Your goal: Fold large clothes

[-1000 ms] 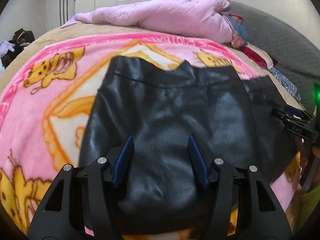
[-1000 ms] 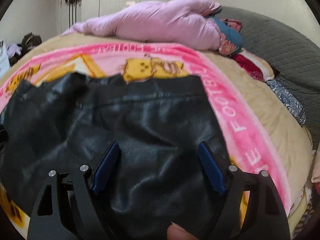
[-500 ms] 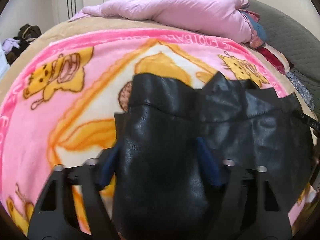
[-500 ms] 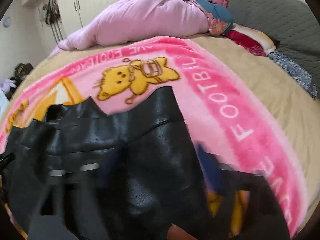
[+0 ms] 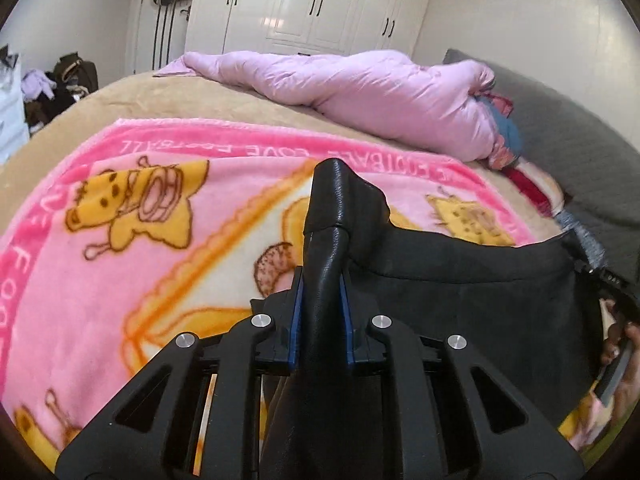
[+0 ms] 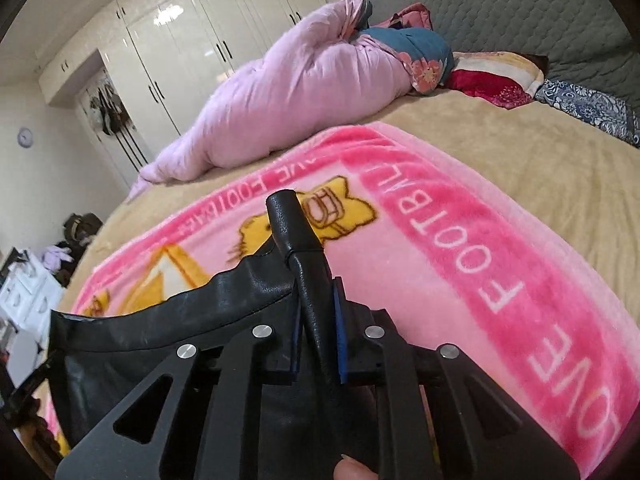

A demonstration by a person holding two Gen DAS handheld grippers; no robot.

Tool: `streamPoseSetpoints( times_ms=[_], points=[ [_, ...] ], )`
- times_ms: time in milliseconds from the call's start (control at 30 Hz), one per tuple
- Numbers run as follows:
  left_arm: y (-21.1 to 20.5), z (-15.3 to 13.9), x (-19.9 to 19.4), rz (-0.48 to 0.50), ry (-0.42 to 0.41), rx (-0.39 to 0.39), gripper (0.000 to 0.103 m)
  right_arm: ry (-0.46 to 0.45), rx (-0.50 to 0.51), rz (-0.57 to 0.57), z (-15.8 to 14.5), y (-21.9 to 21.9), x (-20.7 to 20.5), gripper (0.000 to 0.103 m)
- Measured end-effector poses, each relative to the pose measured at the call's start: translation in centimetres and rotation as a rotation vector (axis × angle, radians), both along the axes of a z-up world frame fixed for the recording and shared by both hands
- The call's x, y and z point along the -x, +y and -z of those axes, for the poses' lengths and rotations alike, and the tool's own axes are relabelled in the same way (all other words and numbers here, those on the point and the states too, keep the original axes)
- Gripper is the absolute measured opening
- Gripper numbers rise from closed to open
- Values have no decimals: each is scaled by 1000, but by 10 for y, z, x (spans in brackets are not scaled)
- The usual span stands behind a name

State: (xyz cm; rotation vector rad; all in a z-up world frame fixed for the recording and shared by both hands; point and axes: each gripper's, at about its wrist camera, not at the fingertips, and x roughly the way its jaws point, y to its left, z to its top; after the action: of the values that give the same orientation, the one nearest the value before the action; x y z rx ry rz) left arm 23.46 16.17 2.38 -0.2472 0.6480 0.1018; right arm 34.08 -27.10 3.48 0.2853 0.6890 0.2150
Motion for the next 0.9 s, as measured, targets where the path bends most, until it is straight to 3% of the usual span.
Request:
streamPoseSetpoints(
  times_ms=[133, 233, 367, 633, 733, 767, 800, 833, 900],
  points=[
    [-3, 27, -19, -23, 80, -44, 9, 50, 68, 10, 23, 6, -20, 12],
    [-3, 45, -21, -27, 115, -55, 10, 124, 35, 16, 46, -1, -31, 14],
    [5, 65, -24, -40, 143, -23, 16, 141, 30, 22, 59, -3, -33, 17],
    [-5, 66, -21, -41, 151, -82, 21, 156, 97, 41, 64, 5, -28, 22],
    [-7, 59, -16, -42, 158, -80, 27, 116, 87, 38, 55, 1, -13, 32],
    [-8, 57, -15, -42, 161, -75, 30, 108, 91, 38, 53, 0, -9, 45],
    [-8, 56, -13, -43, 163, -72, 38, 96, 118, 49, 49, 0, -1, 67],
    [-10, 53, -9, -43, 161, -64, 45, 85, 150, 60, 46, 1, 6, 73],
    [-13, 48, -3, -35, 145, -59, 49, 38, 203, 64, 37, 1, 24, 73]
  ],
)
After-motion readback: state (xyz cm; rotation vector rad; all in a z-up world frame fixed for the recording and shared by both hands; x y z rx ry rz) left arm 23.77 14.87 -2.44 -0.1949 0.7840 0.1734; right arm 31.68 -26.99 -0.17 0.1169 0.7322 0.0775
